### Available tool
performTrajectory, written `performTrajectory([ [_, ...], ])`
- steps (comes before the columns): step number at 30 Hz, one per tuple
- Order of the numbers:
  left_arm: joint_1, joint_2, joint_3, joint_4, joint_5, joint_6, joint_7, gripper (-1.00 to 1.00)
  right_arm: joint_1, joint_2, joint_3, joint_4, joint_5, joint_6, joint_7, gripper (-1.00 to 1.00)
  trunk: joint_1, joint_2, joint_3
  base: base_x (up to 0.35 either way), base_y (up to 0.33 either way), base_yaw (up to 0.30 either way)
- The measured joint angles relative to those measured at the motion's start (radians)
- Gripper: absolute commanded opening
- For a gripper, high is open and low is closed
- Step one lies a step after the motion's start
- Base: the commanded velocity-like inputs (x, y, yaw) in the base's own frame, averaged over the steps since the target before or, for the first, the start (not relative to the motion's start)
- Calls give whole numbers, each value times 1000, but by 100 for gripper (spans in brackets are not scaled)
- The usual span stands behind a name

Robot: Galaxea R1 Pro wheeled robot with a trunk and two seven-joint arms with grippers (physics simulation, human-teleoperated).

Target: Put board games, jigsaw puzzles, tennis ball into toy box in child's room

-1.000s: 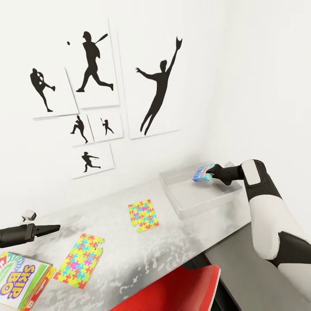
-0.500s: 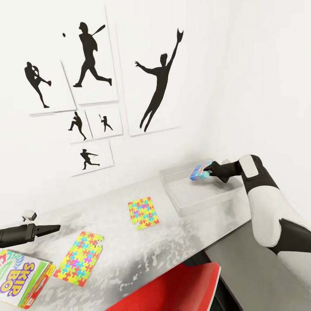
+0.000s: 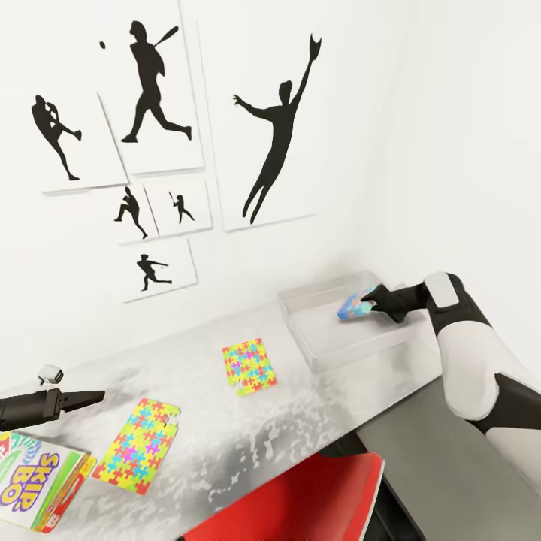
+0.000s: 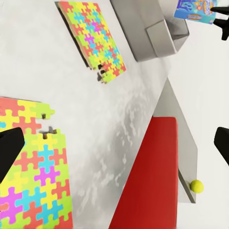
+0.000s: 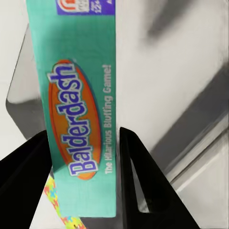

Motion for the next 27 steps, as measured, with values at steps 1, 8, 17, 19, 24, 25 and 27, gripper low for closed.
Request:
performTrajectory([
  [1, 0, 0, 0, 0, 0, 0, 0, 100, 0, 0, -9, 0, 5, 1, -12, -100, 0, 0, -2, 0, 0, 0],
  [8, 0, 0, 0, 0, 0, 1, 0, 100, -1, 6, -70, 0, -4, 0, -77, -100, 0, 0, -13, 0, 0, 0],
  [17, 0, 0, 0, 0, 0, 1, 0, 100, -14, 19, -79, -1, -6, -17, -85, -100, 0, 0, -18, 0, 0, 0],
  [19, -6, -6, 6, -6, -4, 6, 0, 100, -9, 25, -73, -7, -13, -23, -80, -100, 0, 0, -18, 0, 0, 0],
  [24, -34, -34, 11, -33, 3, 34, 0, 100, 20, 54, -46, -34, -57, -53, -51, -100, 0, 0, -18, 0, 0, 0],
  [25, -40, -40, 11, -39, 5, 40, 0, 100, 25, 60, -40, -40, -65, -59, -46, -100, 0, 0, -18, 0, 0, 0],
  [27, -51, -49, 12, -50, 9, 51, 0, 100, 15, 71, -40, -51, -89, -70, -35, -100, 0, 0, -18, 0, 0, 0],
])
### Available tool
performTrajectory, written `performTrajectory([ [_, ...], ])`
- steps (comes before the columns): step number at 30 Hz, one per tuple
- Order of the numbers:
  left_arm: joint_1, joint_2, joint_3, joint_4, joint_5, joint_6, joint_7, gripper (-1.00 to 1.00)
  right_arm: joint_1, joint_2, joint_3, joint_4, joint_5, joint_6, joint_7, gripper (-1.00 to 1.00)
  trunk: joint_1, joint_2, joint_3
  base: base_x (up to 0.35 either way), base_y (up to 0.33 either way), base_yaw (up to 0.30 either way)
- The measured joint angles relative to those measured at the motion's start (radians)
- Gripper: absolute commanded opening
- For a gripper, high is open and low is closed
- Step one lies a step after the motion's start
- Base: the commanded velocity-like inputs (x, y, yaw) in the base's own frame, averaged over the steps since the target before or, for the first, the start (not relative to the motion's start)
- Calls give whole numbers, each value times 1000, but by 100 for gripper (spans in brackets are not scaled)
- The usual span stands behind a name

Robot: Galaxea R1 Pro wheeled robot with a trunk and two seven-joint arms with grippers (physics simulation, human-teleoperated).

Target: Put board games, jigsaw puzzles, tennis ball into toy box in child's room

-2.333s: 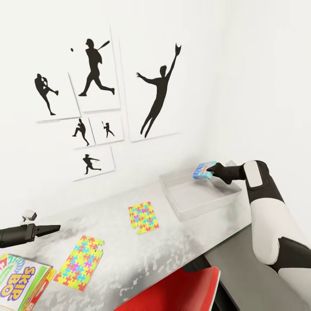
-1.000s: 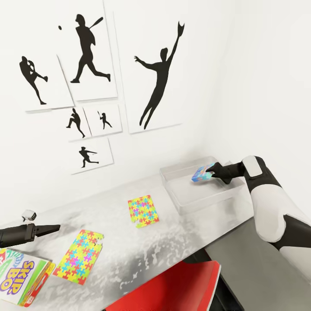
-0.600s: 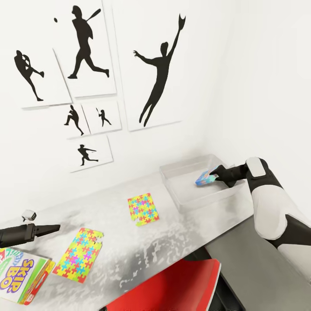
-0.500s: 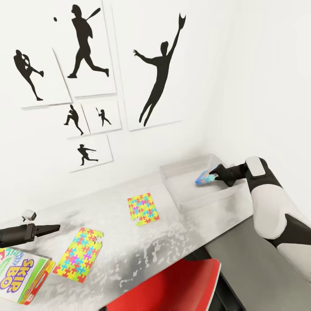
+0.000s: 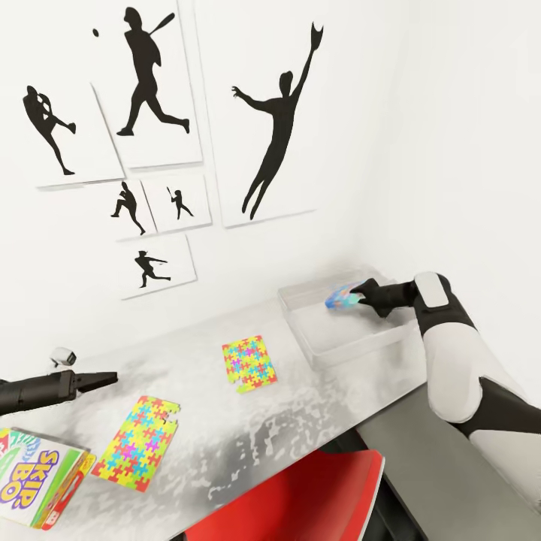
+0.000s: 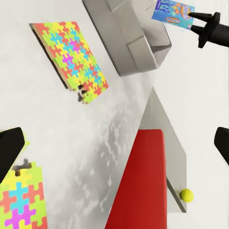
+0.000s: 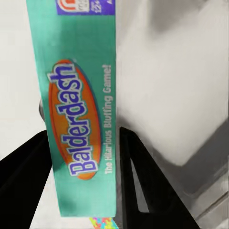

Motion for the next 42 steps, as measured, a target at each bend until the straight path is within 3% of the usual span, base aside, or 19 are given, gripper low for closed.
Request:
performTrajectory([
  [10, -38, 3, 0, 44, 14, -2, 0, 100, -44, 57, -44, 43, 25, -11, 56, -100, 0, 0, 0, 0, 0, 0],
  [17, -39, 4, 0, 45, 14, -2, 0, 100, -45, 60, -45, 44, 68, -19, 95, -100, 0, 0, 0, 0, 0, 0],
  [25, -39, 4, 0, 45, 14, -2, 0, 100, -45, 60, -45, 44, 69, -20, 136, -100, 0, 0, 0, 0, 0, 0],
  [42, -39, 3, 0, 45, 14, -2, 0, 100, -45, 60, -47, 44, 69, -22, 135, -100, 0, 0, 0, 0, 0, 0],
])
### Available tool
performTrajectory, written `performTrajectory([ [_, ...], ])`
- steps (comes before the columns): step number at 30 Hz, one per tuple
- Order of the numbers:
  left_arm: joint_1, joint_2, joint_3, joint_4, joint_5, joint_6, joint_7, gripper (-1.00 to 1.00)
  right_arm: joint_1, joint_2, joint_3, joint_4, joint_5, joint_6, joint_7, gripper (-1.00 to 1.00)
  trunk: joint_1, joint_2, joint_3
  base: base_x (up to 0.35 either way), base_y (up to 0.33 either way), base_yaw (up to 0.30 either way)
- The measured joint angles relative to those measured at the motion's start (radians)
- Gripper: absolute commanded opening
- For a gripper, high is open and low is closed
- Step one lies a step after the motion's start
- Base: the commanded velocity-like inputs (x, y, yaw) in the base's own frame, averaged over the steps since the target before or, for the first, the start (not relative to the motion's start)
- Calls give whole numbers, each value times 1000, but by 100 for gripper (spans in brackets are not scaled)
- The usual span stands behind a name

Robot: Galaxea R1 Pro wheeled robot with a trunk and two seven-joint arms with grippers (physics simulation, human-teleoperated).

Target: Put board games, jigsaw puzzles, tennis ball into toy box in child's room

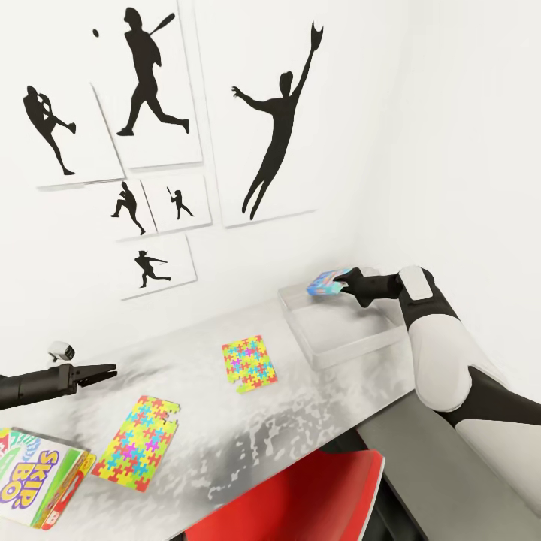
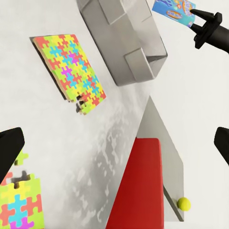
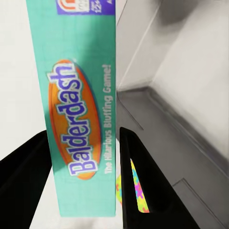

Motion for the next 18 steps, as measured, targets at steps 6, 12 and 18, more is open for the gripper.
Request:
performTrajectory([
  [6, 0, 0, -1, 0, 0, 0, 0, 100, 0, 0, 0, 0, 6, -3, -2, -100, 0, 0, 0, 0, 0, 6],
  [12, 0, 0, 0, 0, 0, 0, 0, 100, 0, 0, 0, 0, 8, -4, -4, -100, 0, 0, -7, 0, 0, 51],
  [18, 0, 0, 0, 0, 0, 1, 0, 100, 1, -1, -2, 0, 9, -4, -6, -100, 0, 0, -16, 0, 0, 65],
])
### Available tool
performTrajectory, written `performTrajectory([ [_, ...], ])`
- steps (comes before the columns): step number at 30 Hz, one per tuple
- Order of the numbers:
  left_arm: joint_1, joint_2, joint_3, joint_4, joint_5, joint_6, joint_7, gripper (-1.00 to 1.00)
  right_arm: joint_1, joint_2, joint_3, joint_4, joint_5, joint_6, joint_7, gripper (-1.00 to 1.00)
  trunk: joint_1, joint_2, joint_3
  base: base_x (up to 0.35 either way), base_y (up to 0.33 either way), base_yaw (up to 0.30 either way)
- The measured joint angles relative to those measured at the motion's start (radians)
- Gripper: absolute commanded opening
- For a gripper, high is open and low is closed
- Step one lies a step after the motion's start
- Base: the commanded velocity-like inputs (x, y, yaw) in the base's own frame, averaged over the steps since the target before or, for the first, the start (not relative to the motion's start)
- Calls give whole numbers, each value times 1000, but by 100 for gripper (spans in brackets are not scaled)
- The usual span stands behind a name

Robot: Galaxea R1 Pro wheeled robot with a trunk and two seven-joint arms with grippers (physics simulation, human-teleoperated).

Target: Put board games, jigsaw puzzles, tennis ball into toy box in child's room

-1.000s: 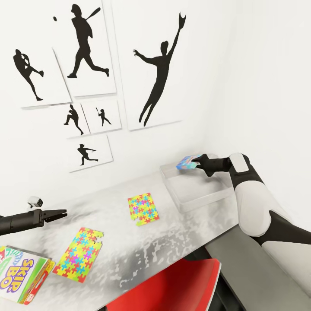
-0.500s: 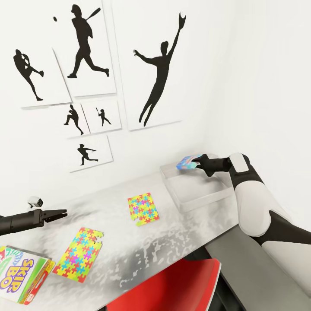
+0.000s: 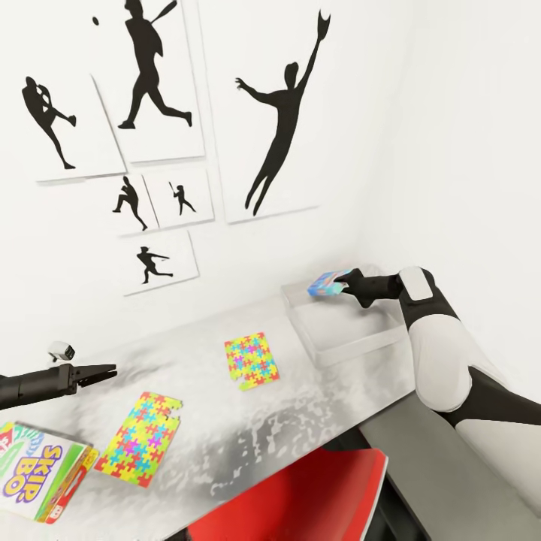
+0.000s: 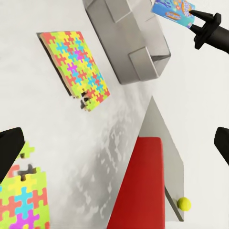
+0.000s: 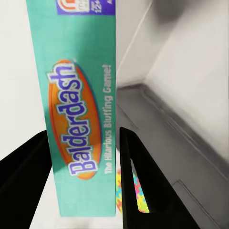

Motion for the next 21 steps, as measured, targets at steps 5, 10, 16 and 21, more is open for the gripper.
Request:
performTrajectory([
  [5, 0, 1, 0, 0, 0, 1, 0, 100, 0, -3, -1, 0, 0, 2, -17, -100, 0, 0, -8, 0, 0, 68],
  [10, 0, 1, 0, 0, 0, 1, 0, 100, -2, -7, -2, 0, 0, 9, -35, -100, 0, 0, -16, 0, 0, 69],
  [16, 0, 0, 0, 0, 0, 1, 0, 100, -7, -13, -2, 0, -2, 13, -43, -100, 0, 0, -24, 0, 0, 52],
  [21, 0, 1, 0, 0, 0, 1, 0, 100, -8, -14, -2, 0, -2, 13, -53, -100, 0, 0, -26, 0, 0, 12],
])
